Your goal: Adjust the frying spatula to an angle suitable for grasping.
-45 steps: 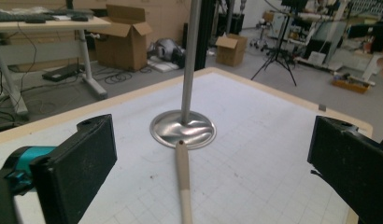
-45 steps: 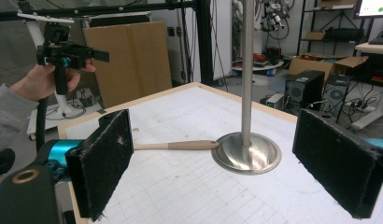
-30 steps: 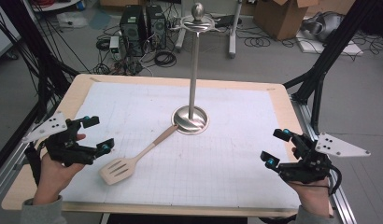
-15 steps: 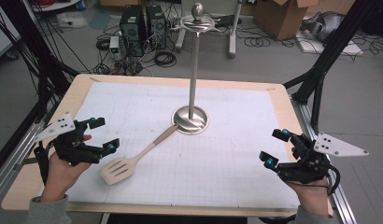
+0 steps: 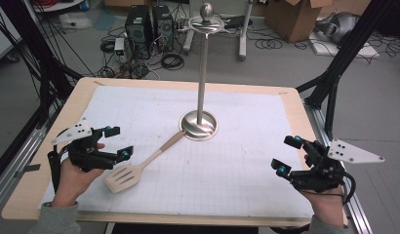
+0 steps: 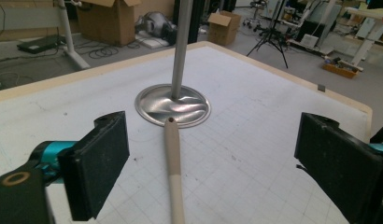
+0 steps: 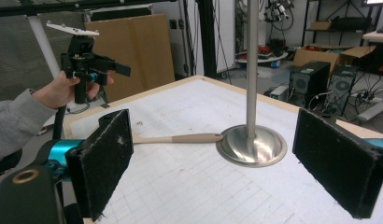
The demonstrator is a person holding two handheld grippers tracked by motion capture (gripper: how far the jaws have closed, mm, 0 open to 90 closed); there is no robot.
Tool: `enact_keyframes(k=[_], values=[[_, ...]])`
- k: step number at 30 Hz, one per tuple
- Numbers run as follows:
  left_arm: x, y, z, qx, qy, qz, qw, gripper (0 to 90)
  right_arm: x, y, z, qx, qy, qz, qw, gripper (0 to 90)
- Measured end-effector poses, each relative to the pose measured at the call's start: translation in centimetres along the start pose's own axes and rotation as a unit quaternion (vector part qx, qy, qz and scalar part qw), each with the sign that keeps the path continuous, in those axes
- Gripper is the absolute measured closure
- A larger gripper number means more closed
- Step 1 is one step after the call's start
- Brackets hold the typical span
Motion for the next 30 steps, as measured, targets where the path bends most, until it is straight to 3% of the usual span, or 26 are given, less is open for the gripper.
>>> enact_keyframes(k=[14,19,30], values=[[1.7,-0.7,-0.9,0.005,0.036,-0.007,0.9993,31.8,-0.1,-0.2,-0.3,0.007,0.005,-0.003,1.0000,11.2],[2.1,-0.4,-1.4,0.002,0.053,0.008,0.9986,44.3,-0.1,-0.1,-0.4,0.006,0.006,-0.002,1.0000,11.3],[2.9,0.3,-2.4,-0.002,0.070,0.035,0.9969,57.1,0.1,0.0,-0.7,0.008,0.013,0.002,0.9999,11.3]])
Point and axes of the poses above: each handheld gripper's, and its own axes: x roughly forward along the jaws, z roughly out of its top, y roughly to its left, the point moved 10 cm from there along x, roughly forward along the jaws, and after that the axes turned 1 degree about y, right-handed, at the moved point
